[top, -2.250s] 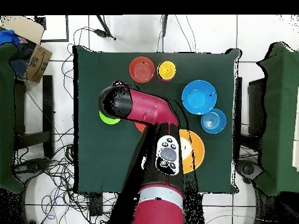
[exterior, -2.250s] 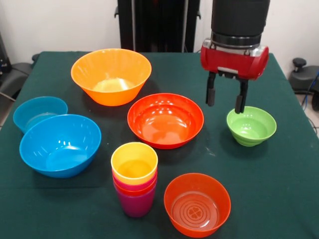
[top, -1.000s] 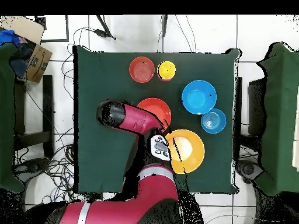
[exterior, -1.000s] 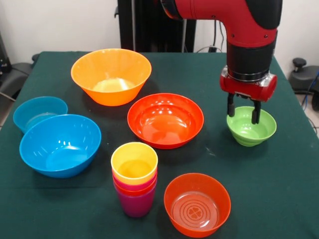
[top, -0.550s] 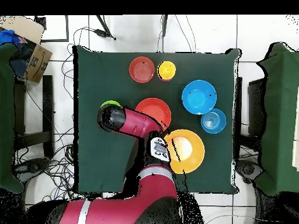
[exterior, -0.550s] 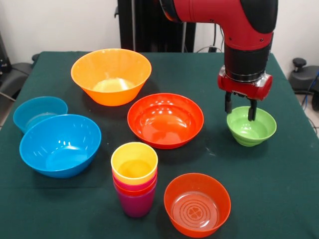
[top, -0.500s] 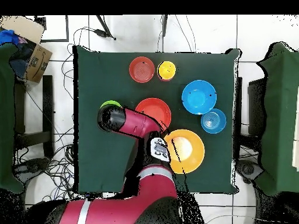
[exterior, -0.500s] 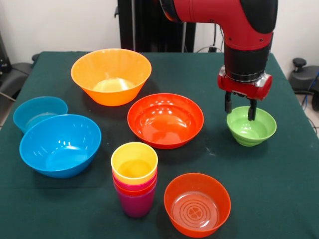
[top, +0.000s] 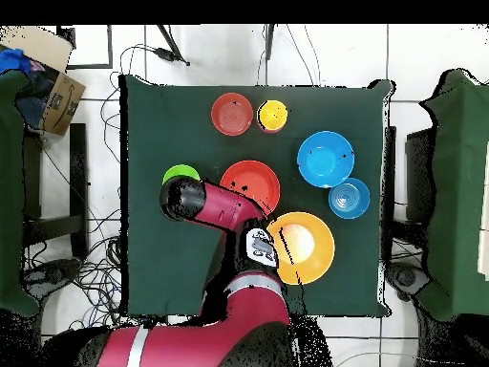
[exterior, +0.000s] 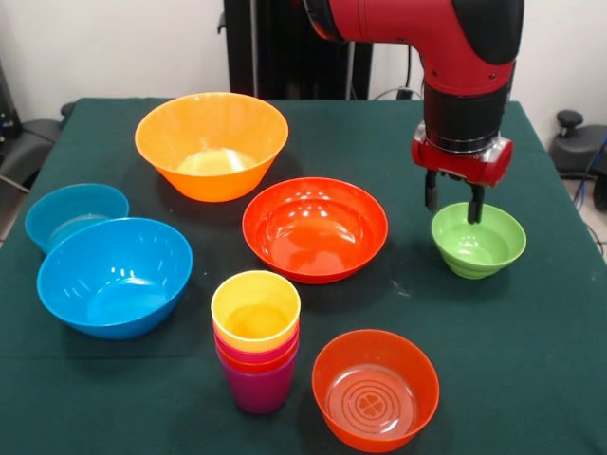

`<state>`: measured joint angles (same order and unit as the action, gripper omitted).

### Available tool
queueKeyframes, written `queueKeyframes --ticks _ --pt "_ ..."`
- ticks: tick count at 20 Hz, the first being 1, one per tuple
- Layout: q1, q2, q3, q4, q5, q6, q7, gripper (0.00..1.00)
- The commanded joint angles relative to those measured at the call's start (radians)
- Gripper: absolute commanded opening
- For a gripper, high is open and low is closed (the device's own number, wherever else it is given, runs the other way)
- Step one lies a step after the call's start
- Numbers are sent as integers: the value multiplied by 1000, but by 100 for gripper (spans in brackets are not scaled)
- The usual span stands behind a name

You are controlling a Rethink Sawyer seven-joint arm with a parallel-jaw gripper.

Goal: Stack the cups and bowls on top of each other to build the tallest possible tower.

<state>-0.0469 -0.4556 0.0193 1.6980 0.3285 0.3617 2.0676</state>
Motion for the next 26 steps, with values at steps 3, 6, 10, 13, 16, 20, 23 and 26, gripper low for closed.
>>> queueKeyframes --ticks 3,6,10,13,16,20,23,26 --pt "9 38 52 42 1 -65 157 100" --pt "12 49 49 40 0 -69 157 100" --pt "21 75 36 26 -3 -83 161 100" --pt "24 91 27 19 -2 -78 161 100" --pt "32 112 10 3 -4 -76 160 100" --pt "21 138 22 -2 -10 -117 151 100" --pt "23 150 21 -23 -7 -120 147 100" --pt "6 163 45 -27 -6 -151 139 100"
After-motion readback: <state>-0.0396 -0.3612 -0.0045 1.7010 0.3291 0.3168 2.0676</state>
